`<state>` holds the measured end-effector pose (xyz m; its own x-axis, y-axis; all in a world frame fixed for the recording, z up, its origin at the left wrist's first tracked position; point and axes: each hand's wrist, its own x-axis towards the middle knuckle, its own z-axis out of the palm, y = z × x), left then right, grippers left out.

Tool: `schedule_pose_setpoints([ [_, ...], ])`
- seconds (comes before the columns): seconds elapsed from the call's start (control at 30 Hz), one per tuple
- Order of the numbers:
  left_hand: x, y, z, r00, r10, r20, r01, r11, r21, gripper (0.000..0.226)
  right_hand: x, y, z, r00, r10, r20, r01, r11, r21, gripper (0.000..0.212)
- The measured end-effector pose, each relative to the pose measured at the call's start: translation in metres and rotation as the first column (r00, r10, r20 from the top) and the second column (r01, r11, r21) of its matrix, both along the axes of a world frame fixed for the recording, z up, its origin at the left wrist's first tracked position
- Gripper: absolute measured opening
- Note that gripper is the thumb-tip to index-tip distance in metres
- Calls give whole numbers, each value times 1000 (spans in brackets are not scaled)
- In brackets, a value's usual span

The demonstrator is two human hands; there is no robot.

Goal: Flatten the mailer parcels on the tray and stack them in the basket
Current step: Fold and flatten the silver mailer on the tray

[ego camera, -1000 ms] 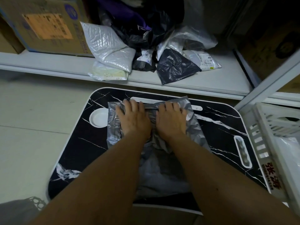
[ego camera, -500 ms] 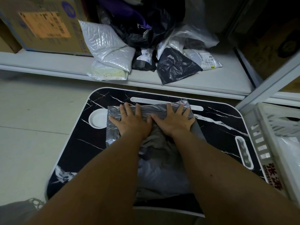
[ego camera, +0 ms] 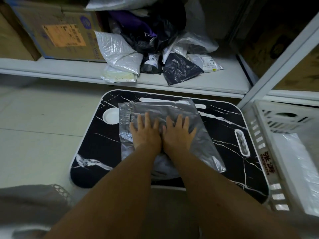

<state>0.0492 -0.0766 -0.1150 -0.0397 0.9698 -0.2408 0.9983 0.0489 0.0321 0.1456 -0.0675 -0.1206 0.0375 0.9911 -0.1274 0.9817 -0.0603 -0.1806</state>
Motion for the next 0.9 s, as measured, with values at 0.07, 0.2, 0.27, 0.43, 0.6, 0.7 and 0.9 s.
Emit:
schedule_pose_setpoints([
  [0.07, 3, -23, -8, 999, 41, 9, -41, 997, -62, 64, 3, -24, -8, 1000, 10, 13, -10, 1000, -28, 51],
  [0.2, 0, -45, -23, 997, 63, 42, -59, 996, -74, 61, 9, -52, -23, 1000, 22, 9, -21, 997, -76, 55],
  [0.27, -3, -48, -28, 996, 49, 81, -45, 998, -44, 59, 11, -54, -27, 1000, 29, 1, -28, 996, -90, 56],
  [0.43, -5, -53, -34, 992, 61, 107, -61, 998, 2, 63, 12, -55, -29, 999, 39, 4, -38, 993, -113, 56],
  [0.6, 5, -43, -26, 990, 106, 91, -108, 994, 19, 68, 9, -40, -21, 999, 36, -29, -39, 990, -135, 56],
  [0.7, 16, -51, -19, 984, 175, 44, -176, 984, 38, 62, 2, -44, -12, 1000, 16, 5, -16, 998, -66, 53],
  [0.9, 19, -100, -24, 931, 331, 153, -338, 941, 25, 62, 11, -93, -14, 994, -103, 41, 104, 994, -24, 56],
])
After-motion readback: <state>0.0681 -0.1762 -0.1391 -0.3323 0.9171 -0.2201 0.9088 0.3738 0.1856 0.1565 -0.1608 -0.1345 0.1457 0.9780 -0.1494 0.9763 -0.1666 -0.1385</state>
